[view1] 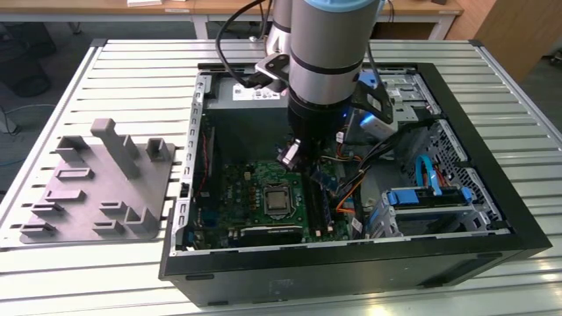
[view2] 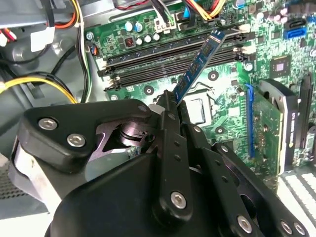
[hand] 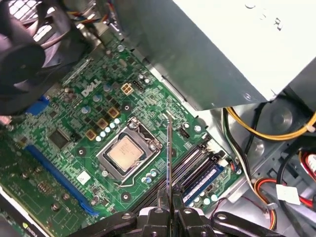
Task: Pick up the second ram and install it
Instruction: 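Insert the second ram into the second slot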
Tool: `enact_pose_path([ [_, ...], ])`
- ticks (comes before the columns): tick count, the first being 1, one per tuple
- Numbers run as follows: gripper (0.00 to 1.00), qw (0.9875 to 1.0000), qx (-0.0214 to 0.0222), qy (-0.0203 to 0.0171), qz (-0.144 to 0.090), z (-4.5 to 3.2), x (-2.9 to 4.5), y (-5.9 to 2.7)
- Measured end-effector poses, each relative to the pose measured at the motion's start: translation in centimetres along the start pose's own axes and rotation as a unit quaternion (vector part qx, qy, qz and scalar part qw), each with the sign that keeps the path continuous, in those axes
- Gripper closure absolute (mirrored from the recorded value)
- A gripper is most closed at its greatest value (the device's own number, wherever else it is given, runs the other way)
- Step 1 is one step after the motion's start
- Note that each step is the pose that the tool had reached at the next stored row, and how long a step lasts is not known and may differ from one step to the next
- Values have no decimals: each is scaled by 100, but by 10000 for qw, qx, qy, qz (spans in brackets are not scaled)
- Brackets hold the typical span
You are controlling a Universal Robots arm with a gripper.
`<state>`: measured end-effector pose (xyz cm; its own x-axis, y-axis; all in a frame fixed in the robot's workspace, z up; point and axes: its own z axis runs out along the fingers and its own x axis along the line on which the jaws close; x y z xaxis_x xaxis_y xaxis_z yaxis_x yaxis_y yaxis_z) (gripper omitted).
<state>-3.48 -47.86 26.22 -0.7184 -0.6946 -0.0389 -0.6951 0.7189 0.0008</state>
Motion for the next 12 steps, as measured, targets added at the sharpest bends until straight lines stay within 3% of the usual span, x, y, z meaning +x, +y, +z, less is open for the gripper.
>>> enact_pose_path([
  [6,86,9995,13,0,323,3,0,0],
  [12,86,9979,25,0,650,6,0,0],
])
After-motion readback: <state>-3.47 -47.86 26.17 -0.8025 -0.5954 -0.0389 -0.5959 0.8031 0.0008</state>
